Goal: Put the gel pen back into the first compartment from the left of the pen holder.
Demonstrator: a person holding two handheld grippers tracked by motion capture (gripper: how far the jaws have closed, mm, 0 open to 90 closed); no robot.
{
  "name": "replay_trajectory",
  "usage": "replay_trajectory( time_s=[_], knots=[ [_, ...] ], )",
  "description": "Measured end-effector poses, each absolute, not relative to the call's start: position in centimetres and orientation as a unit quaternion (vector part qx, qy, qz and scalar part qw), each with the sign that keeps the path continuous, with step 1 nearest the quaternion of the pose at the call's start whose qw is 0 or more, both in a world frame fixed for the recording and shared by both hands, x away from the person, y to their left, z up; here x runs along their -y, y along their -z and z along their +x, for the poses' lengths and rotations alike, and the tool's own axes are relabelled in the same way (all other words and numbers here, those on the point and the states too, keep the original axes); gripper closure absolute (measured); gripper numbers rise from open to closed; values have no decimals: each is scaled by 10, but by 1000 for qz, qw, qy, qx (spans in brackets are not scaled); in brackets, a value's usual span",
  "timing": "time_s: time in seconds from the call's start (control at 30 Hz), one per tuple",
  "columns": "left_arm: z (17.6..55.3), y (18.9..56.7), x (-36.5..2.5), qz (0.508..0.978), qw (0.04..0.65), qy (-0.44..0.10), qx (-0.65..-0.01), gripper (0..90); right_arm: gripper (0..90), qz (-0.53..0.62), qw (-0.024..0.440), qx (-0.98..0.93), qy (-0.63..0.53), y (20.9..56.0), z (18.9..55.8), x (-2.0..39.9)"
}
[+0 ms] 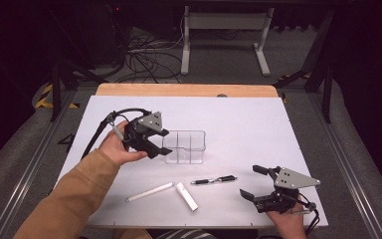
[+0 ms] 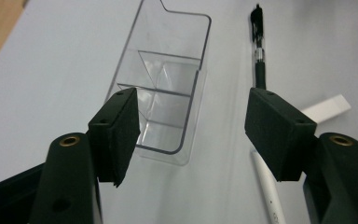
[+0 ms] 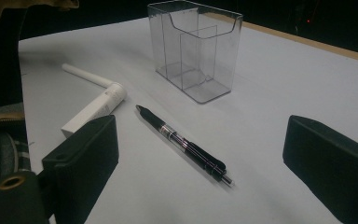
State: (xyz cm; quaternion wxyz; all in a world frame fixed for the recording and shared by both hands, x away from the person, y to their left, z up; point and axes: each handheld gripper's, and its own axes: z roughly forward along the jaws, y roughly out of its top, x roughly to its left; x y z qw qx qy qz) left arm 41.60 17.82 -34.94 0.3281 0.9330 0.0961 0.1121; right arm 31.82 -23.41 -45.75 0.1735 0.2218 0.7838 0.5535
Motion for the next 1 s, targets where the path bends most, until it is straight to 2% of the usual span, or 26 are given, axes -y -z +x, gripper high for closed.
replay_trajectory(
  time_s=[0.23,0.43,0.77,1.0],
  knots=[
    [405,344,-193,907,389,-110,-120,297,90,217,180,-781,-556,454,317,235],
    [385,342,-203,884,428,-134,-133,242,56,213,190,-776,-563,452,317,235],
    [353,359,-226,831,489,-179,-195,125,0,212,185,-770,-572,450,320,233],
    [335,376,-251,788,550,-162,-225,96,0,222,170,-787,-550,445,323,232]
  ],
)
